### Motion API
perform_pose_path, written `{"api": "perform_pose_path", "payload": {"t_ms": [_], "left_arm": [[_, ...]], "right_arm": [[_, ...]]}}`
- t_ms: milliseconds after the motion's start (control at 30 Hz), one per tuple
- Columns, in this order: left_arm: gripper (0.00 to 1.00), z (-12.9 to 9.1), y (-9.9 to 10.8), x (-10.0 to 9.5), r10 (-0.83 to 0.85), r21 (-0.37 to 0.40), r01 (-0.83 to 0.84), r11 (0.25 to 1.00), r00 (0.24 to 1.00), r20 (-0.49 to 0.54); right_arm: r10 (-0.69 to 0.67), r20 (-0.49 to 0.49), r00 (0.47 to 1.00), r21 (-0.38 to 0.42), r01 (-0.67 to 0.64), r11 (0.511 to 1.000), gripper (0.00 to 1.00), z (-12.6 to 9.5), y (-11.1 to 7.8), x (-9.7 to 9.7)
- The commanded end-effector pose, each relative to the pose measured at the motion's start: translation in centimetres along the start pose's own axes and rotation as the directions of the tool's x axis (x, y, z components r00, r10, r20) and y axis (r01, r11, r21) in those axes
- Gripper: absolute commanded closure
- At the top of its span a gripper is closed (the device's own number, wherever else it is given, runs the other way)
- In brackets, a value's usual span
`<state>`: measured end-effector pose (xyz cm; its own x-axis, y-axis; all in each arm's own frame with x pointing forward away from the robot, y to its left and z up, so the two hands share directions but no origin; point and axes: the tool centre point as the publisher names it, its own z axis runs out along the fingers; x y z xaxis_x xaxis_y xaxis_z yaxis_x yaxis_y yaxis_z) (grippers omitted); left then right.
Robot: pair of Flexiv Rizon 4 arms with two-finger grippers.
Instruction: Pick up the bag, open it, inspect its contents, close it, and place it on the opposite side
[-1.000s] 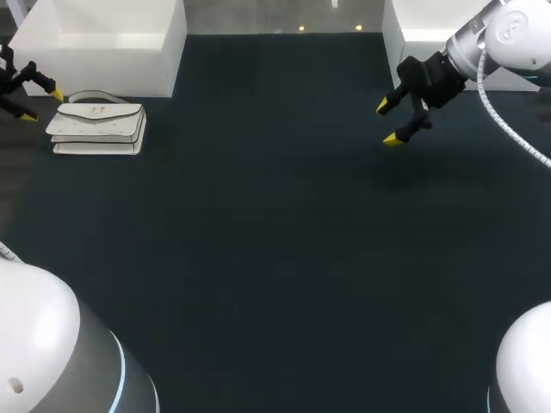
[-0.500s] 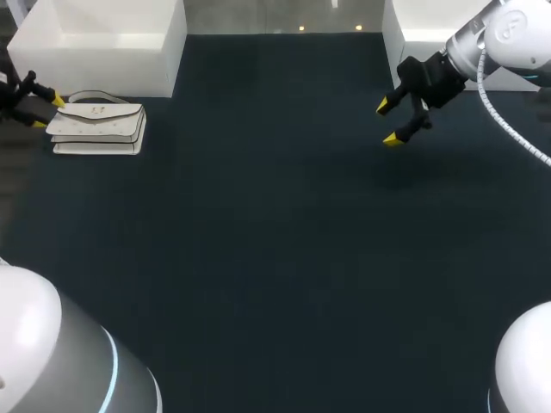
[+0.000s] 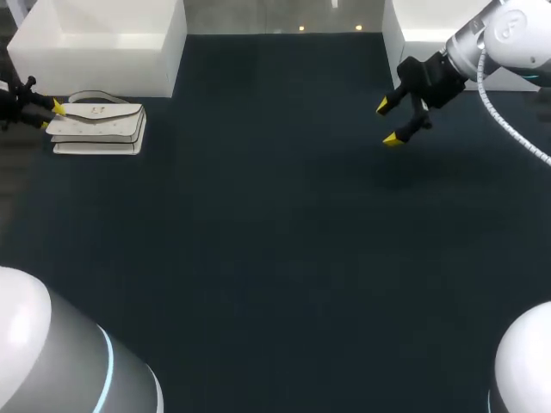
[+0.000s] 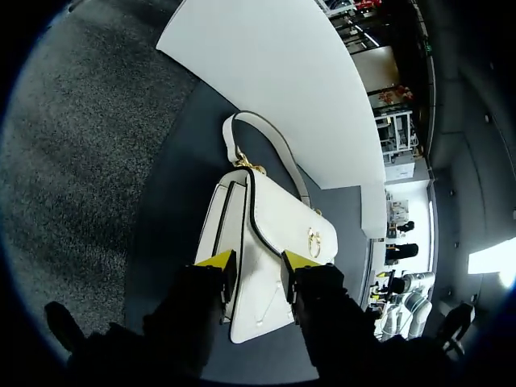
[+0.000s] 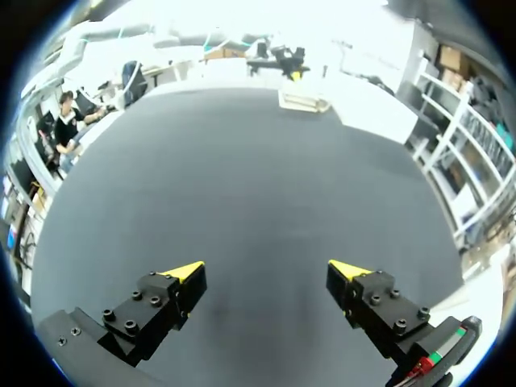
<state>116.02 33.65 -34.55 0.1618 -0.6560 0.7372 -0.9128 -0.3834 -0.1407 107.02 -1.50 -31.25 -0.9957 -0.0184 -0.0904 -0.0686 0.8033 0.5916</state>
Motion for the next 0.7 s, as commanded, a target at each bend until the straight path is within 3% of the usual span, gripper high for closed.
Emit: {"api": "perform_pose_path", "payload": {"t_ms": [33, 67, 367, 700], "left_arm": [[0.85, 0.4, -0.8, -0.6, -0.014, -0.298, -0.005, 0.954, 0.998, -0.062], [1.0, 0.5, -0.7, -0.5, -0.015, -0.298, -0.004, 0.954, 0.998, -0.063], [1.0, 1.2, 1.4, 1.6, -0.004, -0.308, -0.019, 0.951, 0.997, -0.076], [1.0, 2.9, 5.0, 4.7, 0.003, -0.269, -0.025, 0.963, 0.997, -0.081]], "right_arm": [[-0.001, -0.003, 1.0, -0.002, 0.001, 1.0, 0.0, 0.0, -0.1, -0.1], [-0.001, -0.003, 1.0, -0.002, 0.001, 1.0, 0.0, 0.0, -0.1, -0.1], [-0.001, -0.003, 1.0, -0.002, 0.001, 1.0, 0.0, 0.0, -0.1, -0.1], [-0.001, -0.003, 1.0, -0.002, 0.001, 1.0, 0.0, 0.0, -0.1, -0.1]]}}
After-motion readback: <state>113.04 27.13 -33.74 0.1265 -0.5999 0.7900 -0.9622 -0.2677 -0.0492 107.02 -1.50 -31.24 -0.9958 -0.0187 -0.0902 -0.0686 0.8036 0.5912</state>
